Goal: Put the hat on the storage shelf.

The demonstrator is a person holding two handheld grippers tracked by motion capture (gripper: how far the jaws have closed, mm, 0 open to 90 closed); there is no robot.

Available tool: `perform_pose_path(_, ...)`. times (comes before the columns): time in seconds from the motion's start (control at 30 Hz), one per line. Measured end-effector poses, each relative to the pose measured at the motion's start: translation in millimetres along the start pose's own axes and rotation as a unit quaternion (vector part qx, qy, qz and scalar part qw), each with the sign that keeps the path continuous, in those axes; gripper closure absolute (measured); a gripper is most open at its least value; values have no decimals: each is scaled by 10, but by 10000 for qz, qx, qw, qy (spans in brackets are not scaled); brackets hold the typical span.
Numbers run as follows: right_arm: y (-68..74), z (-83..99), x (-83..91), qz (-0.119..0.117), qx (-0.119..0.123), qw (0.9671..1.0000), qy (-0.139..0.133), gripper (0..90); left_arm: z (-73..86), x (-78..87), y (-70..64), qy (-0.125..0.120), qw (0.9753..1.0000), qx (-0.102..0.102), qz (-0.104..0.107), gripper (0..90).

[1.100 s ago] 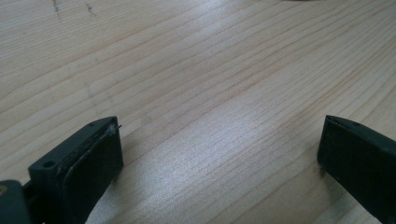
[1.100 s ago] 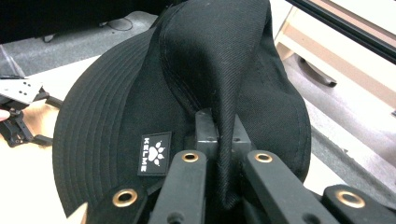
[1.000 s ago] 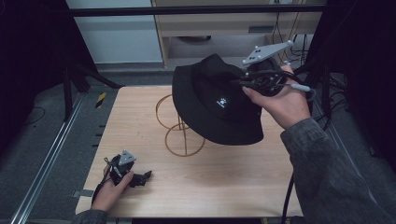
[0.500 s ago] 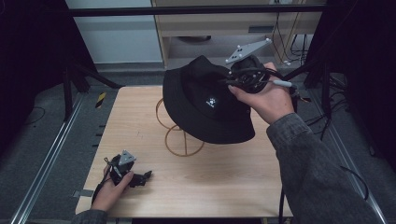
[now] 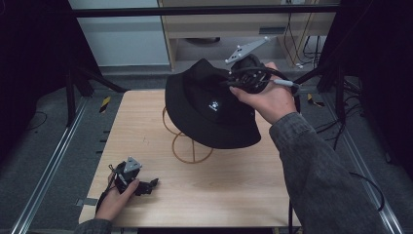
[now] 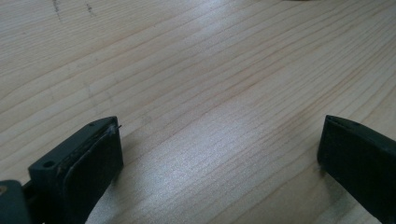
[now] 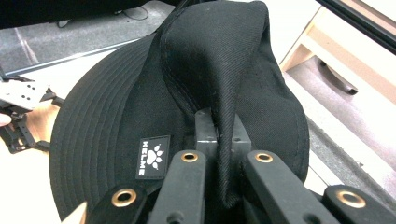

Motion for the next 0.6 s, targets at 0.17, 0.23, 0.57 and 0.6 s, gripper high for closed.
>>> perform_pose_path(0.17,38,-83,-119,-82,90,9999,71,881,1,1,-1,6,10000,-4,4,0)
perform_pose_path(0.23,49,-91,-167,-110,84,9999,98,880,1,1,-1,1,10000,-2,-1,0)
perform_pose_path(0.57,72,-106,-381,-276,65,9994,193,877,1,2,-2,6,10000,-5,8,0)
perform_pose_path(0.6,75,-109,-394,-294,45,9994,195,877,1,1,-2,6,10000,-6,8,0)
Point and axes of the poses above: each handheld gripper's, and its own axes: x roughly backward along the jaws, z roughly out of its underside, y roughly to its left, the point moved 4 cm from there along -x, roughly forward along the jaws, and after that the axes turned 6 degrees about x, right-handed, at the moved point
